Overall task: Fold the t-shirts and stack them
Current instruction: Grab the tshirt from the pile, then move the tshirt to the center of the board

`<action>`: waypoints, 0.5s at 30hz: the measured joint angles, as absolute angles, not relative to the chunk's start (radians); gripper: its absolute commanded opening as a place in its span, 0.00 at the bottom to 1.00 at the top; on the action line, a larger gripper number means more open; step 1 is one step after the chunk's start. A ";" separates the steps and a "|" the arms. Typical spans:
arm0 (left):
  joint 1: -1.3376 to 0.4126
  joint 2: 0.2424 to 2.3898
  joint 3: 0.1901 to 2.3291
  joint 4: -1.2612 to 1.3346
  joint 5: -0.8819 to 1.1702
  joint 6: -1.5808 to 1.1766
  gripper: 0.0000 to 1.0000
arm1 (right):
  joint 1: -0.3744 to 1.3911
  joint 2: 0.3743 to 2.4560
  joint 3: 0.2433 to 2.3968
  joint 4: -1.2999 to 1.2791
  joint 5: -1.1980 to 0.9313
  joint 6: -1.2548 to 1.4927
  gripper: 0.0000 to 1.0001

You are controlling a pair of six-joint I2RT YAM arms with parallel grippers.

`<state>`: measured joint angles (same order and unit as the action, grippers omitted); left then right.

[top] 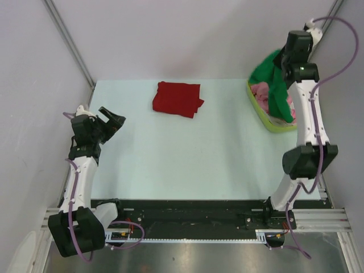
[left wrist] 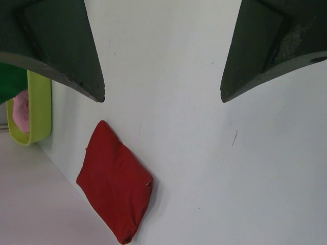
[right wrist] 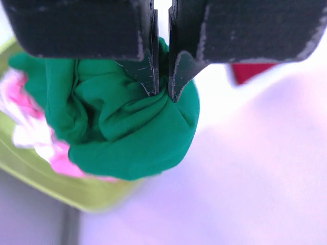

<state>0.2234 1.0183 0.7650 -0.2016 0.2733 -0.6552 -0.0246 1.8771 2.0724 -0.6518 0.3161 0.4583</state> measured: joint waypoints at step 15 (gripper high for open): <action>0.226 1.029 0.743 -0.171 0.282 -0.656 1.00 | 0.417 1.141 1.781 -0.561 0.273 0.464 0.61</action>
